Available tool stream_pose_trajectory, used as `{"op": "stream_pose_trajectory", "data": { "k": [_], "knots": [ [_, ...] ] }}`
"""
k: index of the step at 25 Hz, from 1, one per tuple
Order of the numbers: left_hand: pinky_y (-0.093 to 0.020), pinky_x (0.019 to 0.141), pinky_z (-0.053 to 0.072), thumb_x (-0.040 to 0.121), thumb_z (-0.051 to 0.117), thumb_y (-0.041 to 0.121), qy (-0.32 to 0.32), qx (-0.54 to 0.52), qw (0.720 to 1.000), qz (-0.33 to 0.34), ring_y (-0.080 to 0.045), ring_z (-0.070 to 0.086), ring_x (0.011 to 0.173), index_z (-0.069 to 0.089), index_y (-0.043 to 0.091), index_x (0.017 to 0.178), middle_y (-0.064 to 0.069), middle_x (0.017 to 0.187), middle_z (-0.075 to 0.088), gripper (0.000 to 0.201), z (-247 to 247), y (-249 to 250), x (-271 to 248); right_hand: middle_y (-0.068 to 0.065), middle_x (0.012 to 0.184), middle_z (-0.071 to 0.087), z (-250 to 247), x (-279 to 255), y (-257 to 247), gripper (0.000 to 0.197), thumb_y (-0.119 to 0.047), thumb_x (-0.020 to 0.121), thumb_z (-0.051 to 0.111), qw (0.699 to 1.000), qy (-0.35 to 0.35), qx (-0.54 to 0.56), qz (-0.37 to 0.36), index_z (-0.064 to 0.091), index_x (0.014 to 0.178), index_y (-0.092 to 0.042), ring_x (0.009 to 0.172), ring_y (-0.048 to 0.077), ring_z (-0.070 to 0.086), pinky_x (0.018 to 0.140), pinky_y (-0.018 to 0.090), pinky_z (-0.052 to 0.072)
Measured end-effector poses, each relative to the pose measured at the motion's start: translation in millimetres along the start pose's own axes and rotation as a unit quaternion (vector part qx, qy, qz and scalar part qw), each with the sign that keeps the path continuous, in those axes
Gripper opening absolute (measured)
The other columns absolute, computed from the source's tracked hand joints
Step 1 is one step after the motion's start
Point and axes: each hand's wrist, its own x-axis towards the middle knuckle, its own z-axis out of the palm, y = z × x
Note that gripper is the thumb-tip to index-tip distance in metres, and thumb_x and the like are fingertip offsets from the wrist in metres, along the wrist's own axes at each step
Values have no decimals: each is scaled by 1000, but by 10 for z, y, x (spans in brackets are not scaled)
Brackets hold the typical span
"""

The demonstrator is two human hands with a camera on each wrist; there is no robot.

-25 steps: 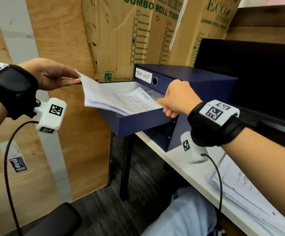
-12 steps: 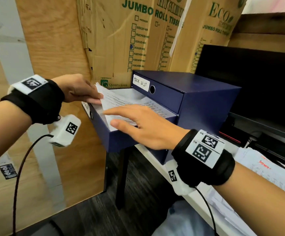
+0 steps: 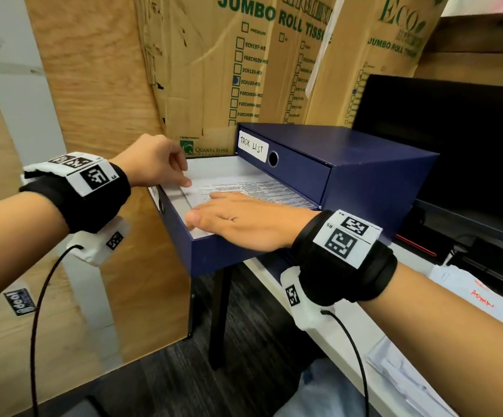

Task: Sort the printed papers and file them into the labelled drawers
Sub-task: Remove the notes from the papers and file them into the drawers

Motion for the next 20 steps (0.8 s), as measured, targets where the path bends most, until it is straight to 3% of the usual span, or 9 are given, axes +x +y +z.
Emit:
{"op": "stream_pose_trajectory", "data": {
  "k": [2,5,8,12,13,15,17,19,20],
  "knots": [
    [-24,64,38,73,82,29,32,-12,999,-3,-19,61,82,69,12,85,-1,81,66,24,-54,-114,-75,-3,143,49,-8,37,34,87,-75,87,5,997,-29,-36,56,67,116,-20,149,20,5,120,47,3],
    [-28,64,45,79,76,38,78,-44,993,-71,-20,63,80,68,11,86,-5,84,68,29,-147,-274,-209,4,121,62,-56,74,236,113,-91,65,-4,993,15,-70,98,74,92,-13,148,22,13,119,47,8],
    [-21,58,59,84,72,25,8,-282,947,-154,-15,69,63,61,-2,103,-18,88,69,35,-166,-274,-352,1,116,64,-102,45,305,98,-90,68,1,995,32,-17,95,73,84,-26,126,23,46,112,44,26],
    [-19,67,58,86,67,5,-6,-434,880,-192,-10,72,67,54,-6,119,-21,102,69,37,-113,-262,-495,1,113,66,-98,-54,236,81,-76,84,12,994,26,-19,100,74,97,-26,110,19,55,108,43,33],
    [-19,67,58,87,65,0,6,-463,864,-196,-11,72,68,54,-7,120,-22,103,69,36,-86,-260,-516,1,108,67,-125,-93,220,75,-72,88,16,993,50,-30,100,74,97,-24,107,20,56,109,44,31],
    [-21,70,58,86,61,-9,16,-508,839,-192,-13,72,68,53,-8,122,-20,99,69,36,6,-216,-537,-1,101,64,-256,-177,231,58,-59,97,29,975,186,-87,83,72,96,-20,114,23,52,112,50,25],
    [-22,71,58,86,57,-15,16,-524,832,-184,-16,70,72,52,-9,124,-17,97,68,39,116,-122,-507,2,119,61,-433,-281,344,41,-44,101,37,919,343,-165,101,68,108,-19,136,28,34,115,50,15],
    [-21,70,57,87,49,-20,21,-539,823,-177,-19,66,80,50,-9,128,-19,106,65,42,239,-25,-411,6,131,57,-559,-421,499,36,-38,101,37,884,390,-178,184,62,118,-18,140,31,30,114,49,18],
    [-20,70,57,88,45,-21,22,-549,817,-176,-19,64,83,49,-8,129,-21,115,63,43,295,19,-360,9,123,61,-568,-477,570,37,-37,102,35,884,376,-162,227,62,112,-15,131,35,40,106,47,29]
  ]
}}
